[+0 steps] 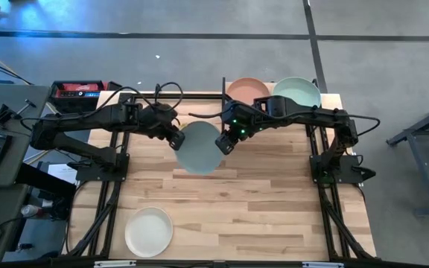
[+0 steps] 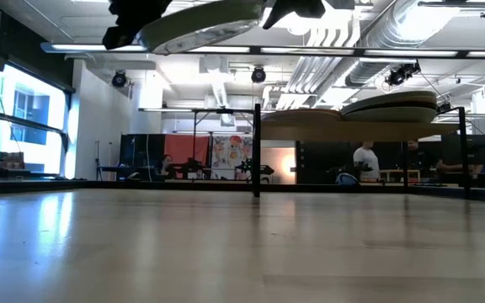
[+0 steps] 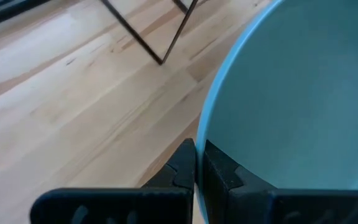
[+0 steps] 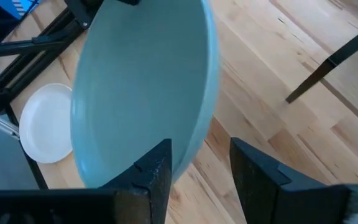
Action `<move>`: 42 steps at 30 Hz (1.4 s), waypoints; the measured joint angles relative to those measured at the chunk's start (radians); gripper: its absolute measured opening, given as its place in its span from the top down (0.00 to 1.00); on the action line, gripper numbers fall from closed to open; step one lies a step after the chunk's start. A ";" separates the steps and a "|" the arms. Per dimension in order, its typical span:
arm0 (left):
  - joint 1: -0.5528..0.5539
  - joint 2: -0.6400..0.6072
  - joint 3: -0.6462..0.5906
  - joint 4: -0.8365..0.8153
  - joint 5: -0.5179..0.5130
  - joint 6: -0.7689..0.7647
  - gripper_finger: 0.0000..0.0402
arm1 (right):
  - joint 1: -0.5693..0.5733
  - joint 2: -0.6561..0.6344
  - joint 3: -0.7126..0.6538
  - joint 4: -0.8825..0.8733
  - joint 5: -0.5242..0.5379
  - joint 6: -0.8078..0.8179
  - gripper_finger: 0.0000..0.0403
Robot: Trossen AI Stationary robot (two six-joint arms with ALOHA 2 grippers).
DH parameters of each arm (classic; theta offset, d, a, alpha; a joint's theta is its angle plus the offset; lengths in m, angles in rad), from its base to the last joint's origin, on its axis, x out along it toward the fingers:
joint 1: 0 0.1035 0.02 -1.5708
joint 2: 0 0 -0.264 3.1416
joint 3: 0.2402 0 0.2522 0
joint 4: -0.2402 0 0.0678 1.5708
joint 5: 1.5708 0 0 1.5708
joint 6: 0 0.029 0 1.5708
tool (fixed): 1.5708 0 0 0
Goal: Place and stack plates onto a shelf
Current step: Stack the blue plate on the top of the brown plate on the shelf
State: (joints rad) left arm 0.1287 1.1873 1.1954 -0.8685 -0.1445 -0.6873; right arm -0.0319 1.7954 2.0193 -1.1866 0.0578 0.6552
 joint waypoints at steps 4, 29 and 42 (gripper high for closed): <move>0.000 0.000 0.000 0.014 -0.001 -0.001 1.00 | 0.000 0.000 0.000 0.001 0.000 0.000 0.65; -0.002 0.044 0.000 0.087 -0.023 0.037 1.00 | -0.009 0.002 0.000 -0.045 0.029 0.000 0.96; -0.002 0.044 -0.001 0.142 -0.006 0.042 0.94 | -0.008 0.002 0.000 -0.093 0.074 0.045 1.00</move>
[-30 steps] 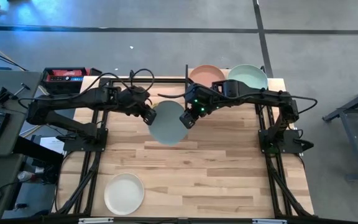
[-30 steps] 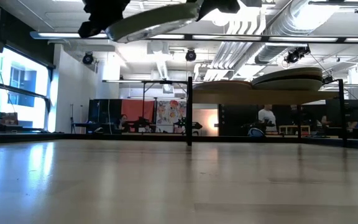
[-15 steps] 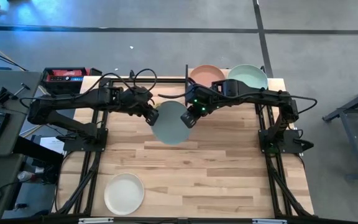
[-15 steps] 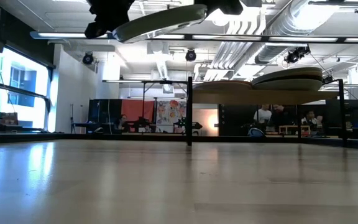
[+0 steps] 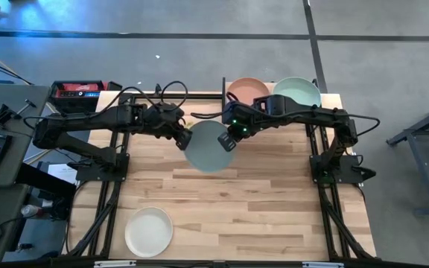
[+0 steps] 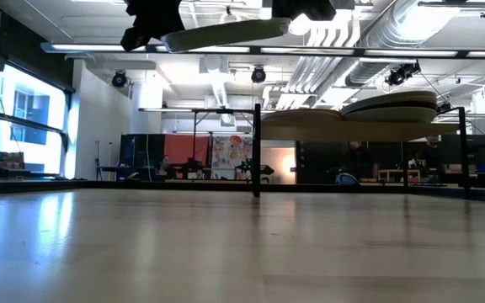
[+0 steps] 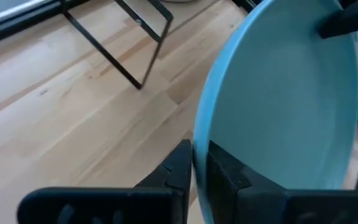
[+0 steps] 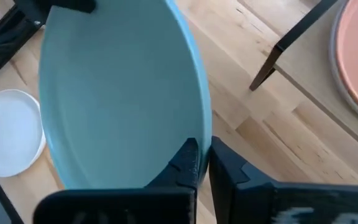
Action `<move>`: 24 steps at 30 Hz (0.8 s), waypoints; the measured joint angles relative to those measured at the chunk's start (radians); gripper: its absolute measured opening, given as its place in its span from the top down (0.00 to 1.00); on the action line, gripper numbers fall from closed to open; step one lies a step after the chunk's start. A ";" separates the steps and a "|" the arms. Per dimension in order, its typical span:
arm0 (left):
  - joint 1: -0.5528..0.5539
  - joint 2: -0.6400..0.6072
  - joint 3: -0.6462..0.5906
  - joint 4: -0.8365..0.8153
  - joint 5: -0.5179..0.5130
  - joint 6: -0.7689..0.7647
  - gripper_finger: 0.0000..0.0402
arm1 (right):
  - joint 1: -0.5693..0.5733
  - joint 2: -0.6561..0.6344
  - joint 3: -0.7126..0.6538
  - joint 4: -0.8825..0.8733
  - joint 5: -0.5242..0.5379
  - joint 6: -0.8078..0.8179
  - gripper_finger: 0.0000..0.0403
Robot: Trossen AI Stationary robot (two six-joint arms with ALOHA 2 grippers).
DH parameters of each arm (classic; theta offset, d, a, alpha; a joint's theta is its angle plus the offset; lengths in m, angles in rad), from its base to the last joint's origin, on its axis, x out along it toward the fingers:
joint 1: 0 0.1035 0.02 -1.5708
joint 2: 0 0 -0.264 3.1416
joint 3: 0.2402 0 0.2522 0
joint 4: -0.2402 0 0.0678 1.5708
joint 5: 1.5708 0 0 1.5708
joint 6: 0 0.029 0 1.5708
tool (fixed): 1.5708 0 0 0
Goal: Place and stack plates onto a shelf
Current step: Stack the blue plate on the top of the brown plate on the shelf
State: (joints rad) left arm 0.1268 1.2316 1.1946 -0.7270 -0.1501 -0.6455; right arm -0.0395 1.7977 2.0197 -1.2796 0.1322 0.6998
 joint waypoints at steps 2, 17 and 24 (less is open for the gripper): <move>0.003 0.000 0.000 0.000 0.022 0.010 0.92 | 0.001 0.000 0.000 0.001 -0.002 0.003 1.00; 0.012 -0.004 0.000 0.069 0.074 0.021 0.71 | 0.000 0.000 0.001 -0.080 0.004 0.010 1.00; 0.038 -0.011 0.000 0.091 0.112 0.022 0.71 | -0.015 0.000 0.001 -0.119 0.008 -0.011 1.00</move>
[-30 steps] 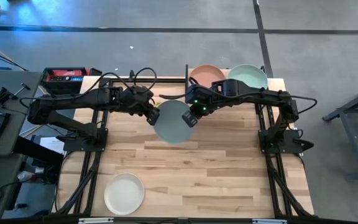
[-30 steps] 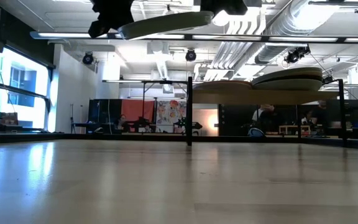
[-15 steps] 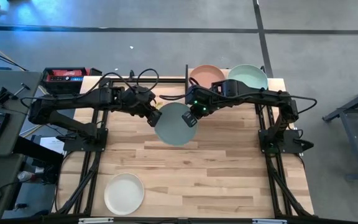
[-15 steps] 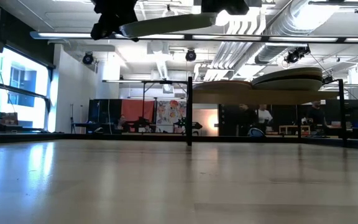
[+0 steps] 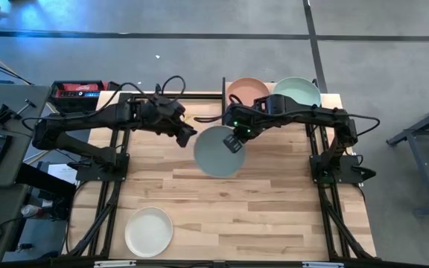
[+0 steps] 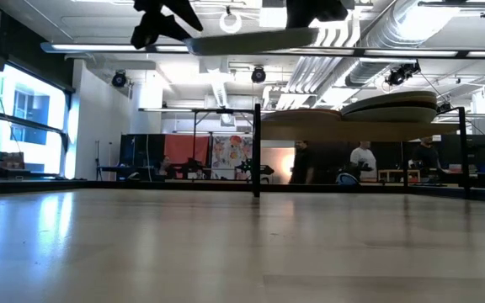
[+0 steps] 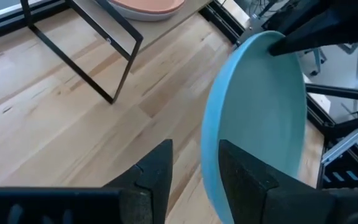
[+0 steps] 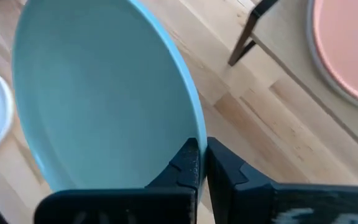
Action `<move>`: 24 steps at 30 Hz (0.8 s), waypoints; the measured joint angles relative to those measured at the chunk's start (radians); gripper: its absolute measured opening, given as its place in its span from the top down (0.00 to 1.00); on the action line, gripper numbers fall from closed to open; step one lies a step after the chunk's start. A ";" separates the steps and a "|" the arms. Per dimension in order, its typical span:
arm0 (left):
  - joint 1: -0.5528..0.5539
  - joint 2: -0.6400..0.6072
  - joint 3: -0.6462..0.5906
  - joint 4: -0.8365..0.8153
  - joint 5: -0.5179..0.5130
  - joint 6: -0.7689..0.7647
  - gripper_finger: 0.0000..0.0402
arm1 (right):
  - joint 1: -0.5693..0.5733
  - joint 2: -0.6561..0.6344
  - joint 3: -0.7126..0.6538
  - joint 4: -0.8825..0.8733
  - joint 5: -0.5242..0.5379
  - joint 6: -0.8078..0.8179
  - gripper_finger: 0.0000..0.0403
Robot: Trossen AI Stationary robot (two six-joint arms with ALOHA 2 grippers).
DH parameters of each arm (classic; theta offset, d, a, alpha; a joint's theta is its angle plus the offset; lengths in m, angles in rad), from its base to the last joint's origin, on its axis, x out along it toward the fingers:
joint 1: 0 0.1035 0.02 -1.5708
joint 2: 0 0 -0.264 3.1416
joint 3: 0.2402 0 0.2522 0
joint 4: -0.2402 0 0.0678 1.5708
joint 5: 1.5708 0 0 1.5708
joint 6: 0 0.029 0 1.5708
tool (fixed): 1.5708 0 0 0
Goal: Place and stack plates onto a shelf
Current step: Stack the blue plate on the top of the brown plate on the shelf
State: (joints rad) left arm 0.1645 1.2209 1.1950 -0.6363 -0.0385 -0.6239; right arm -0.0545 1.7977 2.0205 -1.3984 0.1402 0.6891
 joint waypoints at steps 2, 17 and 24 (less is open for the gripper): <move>0.007 0.000 0.000 0.002 0.005 0.000 0.71 | -0.015 0.000 0.000 -0.018 -0.004 -0.027 1.00; 0.013 0.000 0.000 0.003 0.009 0.023 0.71 | -0.322 0.000 0.000 -0.071 -0.198 -0.479 1.00; 0.013 0.000 0.000 0.007 0.009 -0.002 0.71 | -0.547 0.000 0.000 -0.042 -0.359 -0.653 1.00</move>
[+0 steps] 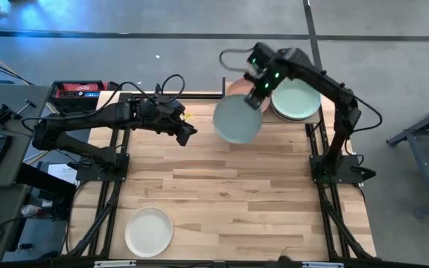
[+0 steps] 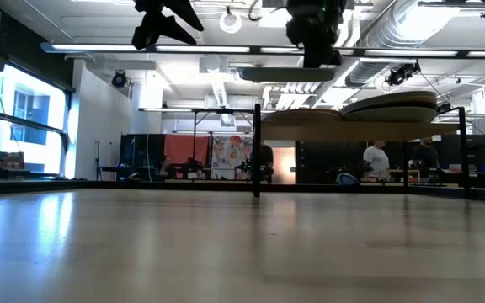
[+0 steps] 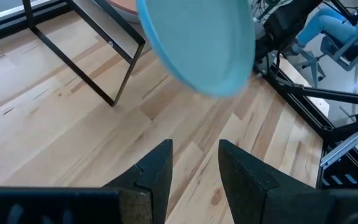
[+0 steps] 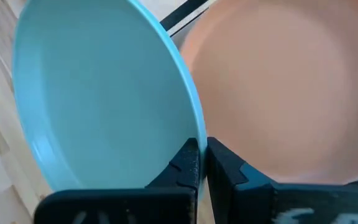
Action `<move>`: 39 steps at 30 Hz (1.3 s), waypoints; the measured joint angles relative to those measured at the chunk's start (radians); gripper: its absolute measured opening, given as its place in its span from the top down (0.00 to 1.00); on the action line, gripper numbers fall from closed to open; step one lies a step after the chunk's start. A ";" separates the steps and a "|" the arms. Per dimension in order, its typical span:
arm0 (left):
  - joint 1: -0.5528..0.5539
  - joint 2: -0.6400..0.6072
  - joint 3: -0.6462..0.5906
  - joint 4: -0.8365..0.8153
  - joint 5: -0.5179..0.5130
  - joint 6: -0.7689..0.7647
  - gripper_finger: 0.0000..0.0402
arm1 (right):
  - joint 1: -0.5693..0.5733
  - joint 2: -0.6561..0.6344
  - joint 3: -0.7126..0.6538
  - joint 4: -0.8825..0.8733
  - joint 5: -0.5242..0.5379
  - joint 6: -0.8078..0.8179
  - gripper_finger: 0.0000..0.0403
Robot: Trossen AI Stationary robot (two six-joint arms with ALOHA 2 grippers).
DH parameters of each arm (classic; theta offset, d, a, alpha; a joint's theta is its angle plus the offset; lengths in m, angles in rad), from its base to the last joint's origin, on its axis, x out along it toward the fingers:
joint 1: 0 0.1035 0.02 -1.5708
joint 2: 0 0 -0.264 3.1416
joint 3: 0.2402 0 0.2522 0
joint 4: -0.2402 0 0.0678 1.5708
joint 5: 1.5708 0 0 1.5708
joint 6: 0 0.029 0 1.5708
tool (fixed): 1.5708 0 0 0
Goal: Place and stack plates onto a shelf
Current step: Stack the blue plate on the top of the brown plate on the shelf
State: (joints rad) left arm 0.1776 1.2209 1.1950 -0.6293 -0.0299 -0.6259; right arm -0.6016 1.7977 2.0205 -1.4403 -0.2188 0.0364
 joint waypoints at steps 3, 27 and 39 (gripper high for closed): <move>0.000 0.000 0.000 0.000 -0.010 -0.006 0.71 | -0.094 0.000 0.000 0.023 -0.059 -0.044 1.00; 0.146 0.000 0.000 0.000 -0.027 -0.027 0.71 | -0.445 0.102 0.000 0.082 -0.197 -0.116 1.00; 0.152 0.000 0.000 -0.001 -0.027 -0.026 0.71 | -0.389 0.115 0.000 0.063 -0.121 -0.108 1.00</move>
State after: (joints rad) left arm 0.3298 1.2209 1.1950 -0.6304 -0.0566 -0.6517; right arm -0.9910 1.9129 2.0205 -1.3773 -0.3403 -0.0719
